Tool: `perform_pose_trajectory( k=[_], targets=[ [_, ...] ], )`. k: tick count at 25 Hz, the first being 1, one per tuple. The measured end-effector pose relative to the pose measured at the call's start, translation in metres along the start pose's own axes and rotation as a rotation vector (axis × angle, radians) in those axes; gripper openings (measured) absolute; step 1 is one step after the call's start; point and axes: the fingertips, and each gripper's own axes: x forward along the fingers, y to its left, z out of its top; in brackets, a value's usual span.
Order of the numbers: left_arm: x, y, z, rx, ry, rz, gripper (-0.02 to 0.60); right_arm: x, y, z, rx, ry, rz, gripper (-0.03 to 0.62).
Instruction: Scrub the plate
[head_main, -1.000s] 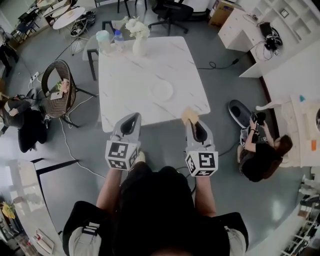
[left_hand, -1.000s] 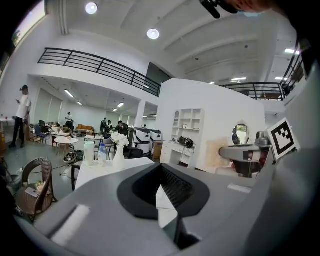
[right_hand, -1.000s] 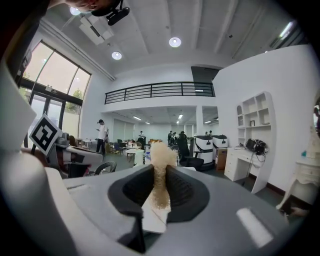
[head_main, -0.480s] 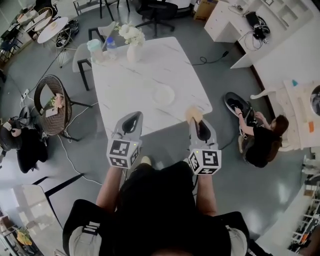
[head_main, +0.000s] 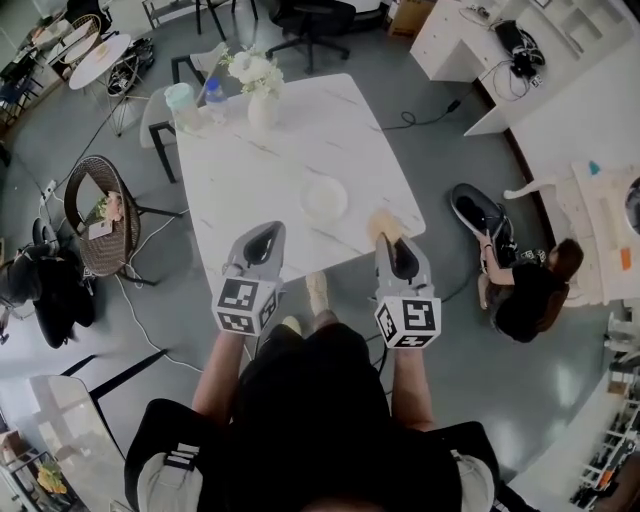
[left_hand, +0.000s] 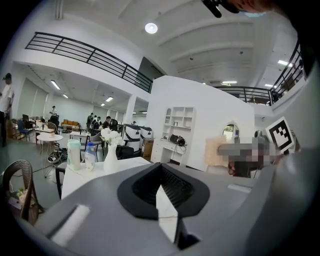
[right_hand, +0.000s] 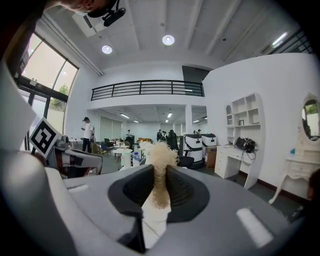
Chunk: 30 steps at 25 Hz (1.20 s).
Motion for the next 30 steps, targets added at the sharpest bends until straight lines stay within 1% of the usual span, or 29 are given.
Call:
perform_pose_trajectory(
  k=[4, 7, 10, 14, 18, 23, 30],
  targets=[
    [0.029, 0.004, -0.003, -0.016, 0.033, 0.041, 0.005, 0.032, -0.019, -0.003, 0.002, 0.027, 0.045, 0.069],
    [0.053, 0.010, -0.005, -0.024, 0.051, 0.058, 0.005, 0.060, -0.032, -0.010, 0.015, 0.055, 0.077, 0.069],
    [0.072, 0.021, -0.011, -0.046, 0.068, 0.078, 0.005, 0.085, -0.036, -0.021, 0.023, 0.086, 0.111, 0.069],
    [0.092, 0.031, -0.030, -0.085, 0.114, 0.101, 0.005, 0.112, -0.037, -0.037, 0.032, 0.134, 0.150, 0.069],
    [0.114, 0.038, -0.047, -0.107, 0.151, 0.116, 0.005, 0.136, -0.045, -0.056, 0.042, 0.182, 0.176, 0.069],
    [0.136, 0.048, -0.073, -0.146, 0.207, 0.121, 0.005, 0.162, -0.049, -0.082, 0.059, 0.239, 0.211, 0.069],
    [0.161, 0.059, -0.117, -0.189, 0.289, 0.131, 0.005, 0.193, -0.052, -0.124, 0.084, 0.320, 0.251, 0.069]
  ],
)
